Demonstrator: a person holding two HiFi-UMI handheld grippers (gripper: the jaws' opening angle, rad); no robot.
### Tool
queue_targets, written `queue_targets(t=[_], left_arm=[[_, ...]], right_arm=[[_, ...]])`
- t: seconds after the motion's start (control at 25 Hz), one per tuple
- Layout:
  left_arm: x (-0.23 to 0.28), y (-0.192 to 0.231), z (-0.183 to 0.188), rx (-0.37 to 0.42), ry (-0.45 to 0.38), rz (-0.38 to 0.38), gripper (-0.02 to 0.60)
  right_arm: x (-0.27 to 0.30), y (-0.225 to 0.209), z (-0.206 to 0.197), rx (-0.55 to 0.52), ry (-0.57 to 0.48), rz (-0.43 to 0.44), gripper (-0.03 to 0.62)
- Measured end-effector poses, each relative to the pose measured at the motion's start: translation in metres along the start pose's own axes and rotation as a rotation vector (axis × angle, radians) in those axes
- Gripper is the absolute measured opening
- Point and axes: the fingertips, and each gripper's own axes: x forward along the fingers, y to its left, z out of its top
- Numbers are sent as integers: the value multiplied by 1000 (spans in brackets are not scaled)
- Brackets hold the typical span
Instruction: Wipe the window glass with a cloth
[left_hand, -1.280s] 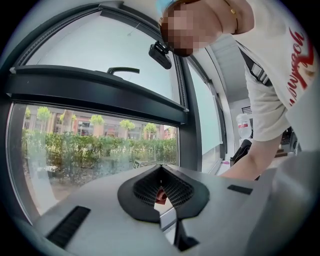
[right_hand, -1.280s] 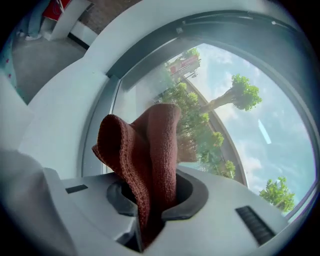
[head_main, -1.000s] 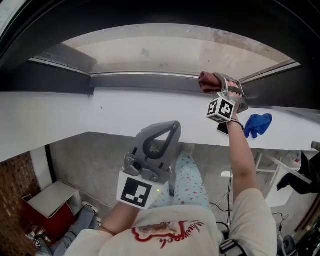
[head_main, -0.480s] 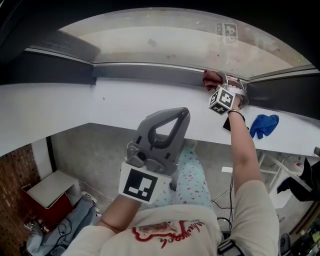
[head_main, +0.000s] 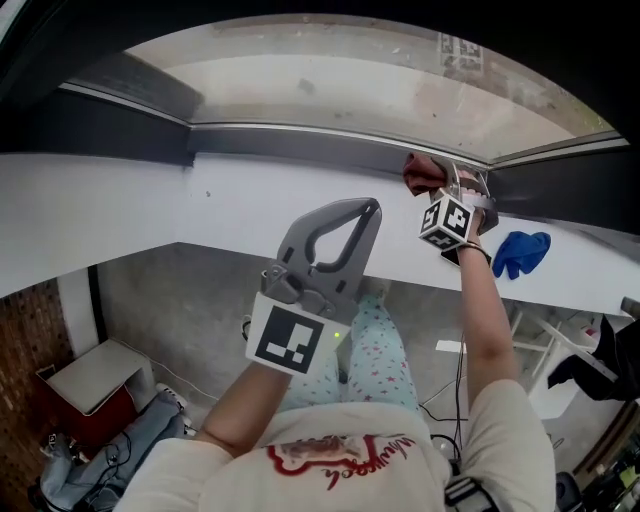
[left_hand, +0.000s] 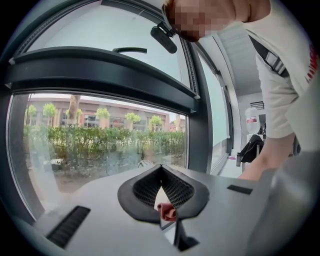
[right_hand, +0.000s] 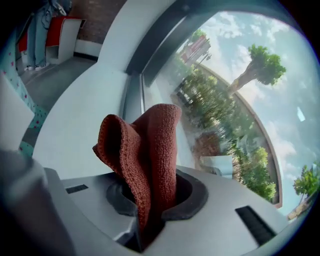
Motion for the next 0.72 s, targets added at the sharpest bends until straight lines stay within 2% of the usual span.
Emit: queue_targets(t=[0.12, 0.24, 0.36, 0.48, 0.6, 0.72], left_arm=[[-9, 3, 13, 17, -21, -12, 18], [-17, 11, 25, -63, -66, 27, 18], [-22, 12, 40, -54, -94, 28, 18], [-26, 10, 53, -32, -115, 13, 18], [-29, 8, 57, -25, -123, 3, 18], [-31, 6, 56, -42, -127, -8, 18]], right_arm=[[-84, -40, 54, 13, -132, -145, 81], [-167, -98, 109, 30, -251, -299, 81], [-220, -152, 148, 36, -332, -434, 81], [-238, -194, 174, -77, -330, -558, 81], [-234, -213, 195, -216, -296, -618, 81], [-234, -228, 213, -257, -312, -676, 81]])
